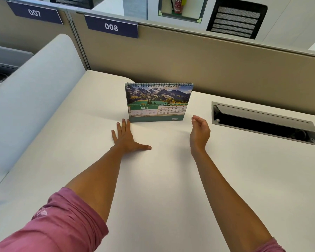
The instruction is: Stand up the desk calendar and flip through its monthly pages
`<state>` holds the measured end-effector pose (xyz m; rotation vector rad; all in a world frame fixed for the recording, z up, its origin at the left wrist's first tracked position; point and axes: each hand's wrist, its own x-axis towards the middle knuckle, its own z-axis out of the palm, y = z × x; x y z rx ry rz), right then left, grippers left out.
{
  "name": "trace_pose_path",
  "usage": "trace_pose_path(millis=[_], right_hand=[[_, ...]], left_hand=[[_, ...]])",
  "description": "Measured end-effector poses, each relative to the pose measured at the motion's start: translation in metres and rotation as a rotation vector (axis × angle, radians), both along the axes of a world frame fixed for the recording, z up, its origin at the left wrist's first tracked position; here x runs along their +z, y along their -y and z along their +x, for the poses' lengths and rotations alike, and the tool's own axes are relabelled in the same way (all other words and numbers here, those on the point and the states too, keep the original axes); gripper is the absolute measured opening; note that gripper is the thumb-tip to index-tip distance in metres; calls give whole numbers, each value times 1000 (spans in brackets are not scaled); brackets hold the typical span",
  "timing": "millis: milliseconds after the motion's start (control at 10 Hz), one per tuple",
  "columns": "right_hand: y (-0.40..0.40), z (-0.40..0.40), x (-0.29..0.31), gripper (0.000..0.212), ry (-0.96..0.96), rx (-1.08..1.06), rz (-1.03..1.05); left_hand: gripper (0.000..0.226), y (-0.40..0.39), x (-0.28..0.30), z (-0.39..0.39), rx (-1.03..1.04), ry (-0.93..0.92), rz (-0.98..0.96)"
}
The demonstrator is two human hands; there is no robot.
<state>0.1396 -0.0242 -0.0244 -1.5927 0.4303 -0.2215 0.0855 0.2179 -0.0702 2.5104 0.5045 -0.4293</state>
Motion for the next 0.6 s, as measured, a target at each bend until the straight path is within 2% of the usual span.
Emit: trace_pose_path(millis=[400, 500, 600], right_hand=[[26, -56, -40, 21, 171, 387, -468], [30, -66, -40, 23, 197, 465, -546], [35, -78, -45, 27, 228, 517, -622]], left_hand=[[151, 7, 0, -9, -5, -3, 30], [140, 13, 1, -18, 1, -20, 41], [114, 31, -8, -31, -9, 34, 109]])
